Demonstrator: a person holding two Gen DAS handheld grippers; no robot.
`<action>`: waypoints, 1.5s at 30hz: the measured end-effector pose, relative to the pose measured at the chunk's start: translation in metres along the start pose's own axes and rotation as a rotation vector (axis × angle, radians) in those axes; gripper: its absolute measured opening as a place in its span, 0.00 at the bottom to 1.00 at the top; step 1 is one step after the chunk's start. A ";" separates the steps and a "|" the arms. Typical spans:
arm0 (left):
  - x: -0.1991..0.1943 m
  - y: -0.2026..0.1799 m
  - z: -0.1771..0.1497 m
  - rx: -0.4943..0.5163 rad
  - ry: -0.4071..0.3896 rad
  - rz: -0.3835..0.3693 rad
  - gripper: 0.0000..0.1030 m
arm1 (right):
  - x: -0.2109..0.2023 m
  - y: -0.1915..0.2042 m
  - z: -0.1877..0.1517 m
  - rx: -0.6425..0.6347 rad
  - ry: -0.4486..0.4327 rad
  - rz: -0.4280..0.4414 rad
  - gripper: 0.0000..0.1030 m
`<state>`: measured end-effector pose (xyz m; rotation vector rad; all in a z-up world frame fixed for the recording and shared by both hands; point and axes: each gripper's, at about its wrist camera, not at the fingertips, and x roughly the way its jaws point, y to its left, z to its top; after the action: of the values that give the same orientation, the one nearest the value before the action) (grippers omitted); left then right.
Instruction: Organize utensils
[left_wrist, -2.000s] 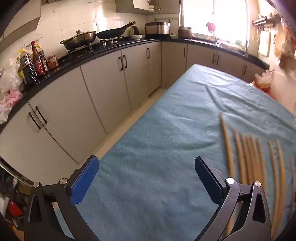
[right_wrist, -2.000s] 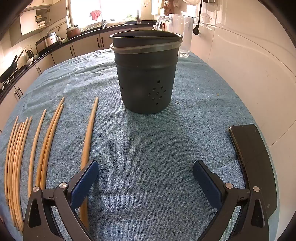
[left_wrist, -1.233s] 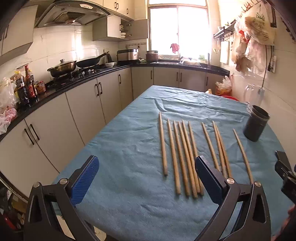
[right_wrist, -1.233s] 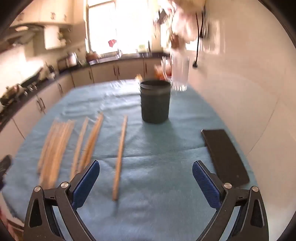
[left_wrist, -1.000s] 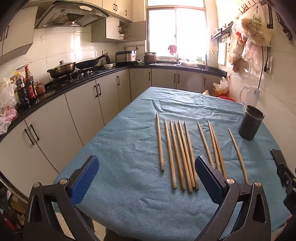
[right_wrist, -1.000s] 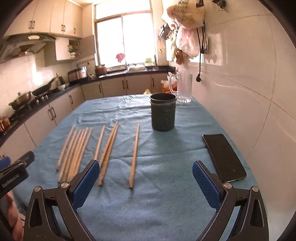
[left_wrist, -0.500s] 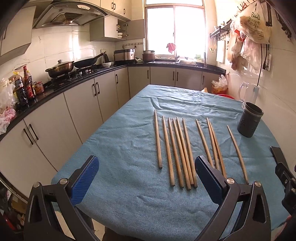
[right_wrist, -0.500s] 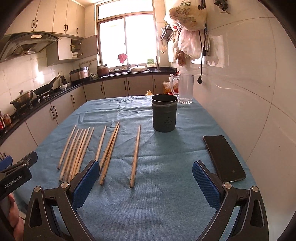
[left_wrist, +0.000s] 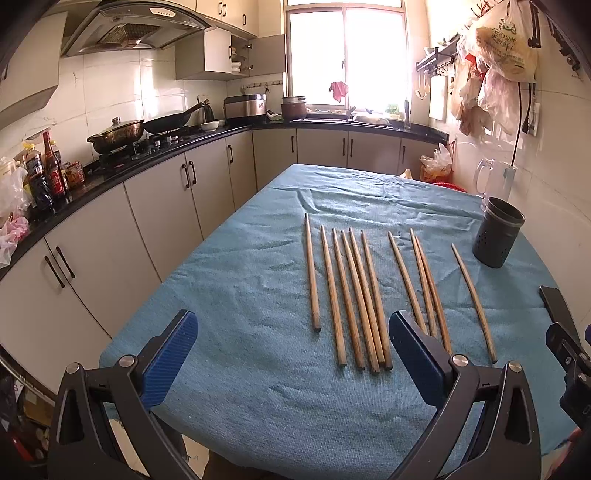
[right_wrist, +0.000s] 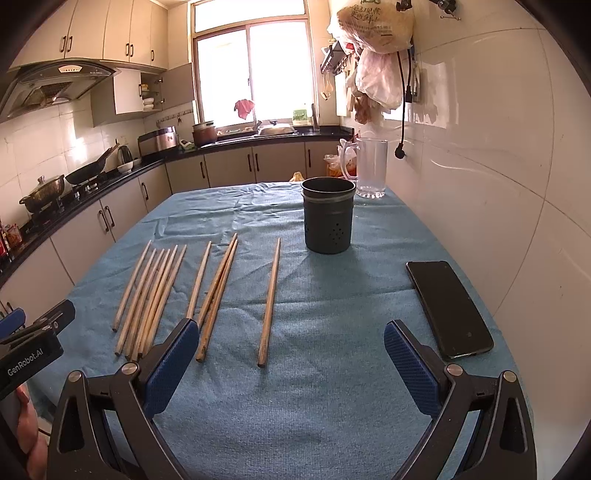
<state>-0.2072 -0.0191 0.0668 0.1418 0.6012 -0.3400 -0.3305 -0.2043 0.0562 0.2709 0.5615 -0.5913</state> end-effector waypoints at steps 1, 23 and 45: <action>0.000 0.000 0.000 0.000 0.000 0.000 1.00 | 0.000 0.000 0.000 -0.002 0.000 0.001 0.99; 0.003 -0.001 -0.003 0.002 0.006 -0.001 1.00 | 0.003 0.002 -0.002 -0.002 0.013 0.002 0.99; 0.001 -0.010 -0.015 0.050 0.028 -0.030 1.00 | 0.011 -0.002 -0.003 0.021 0.052 0.017 0.98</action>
<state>-0.2184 -0.0250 0.0536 0.1860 0.6233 -0.3828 -0.3252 -0.2097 0.0473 0.3115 0.6032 -0.5756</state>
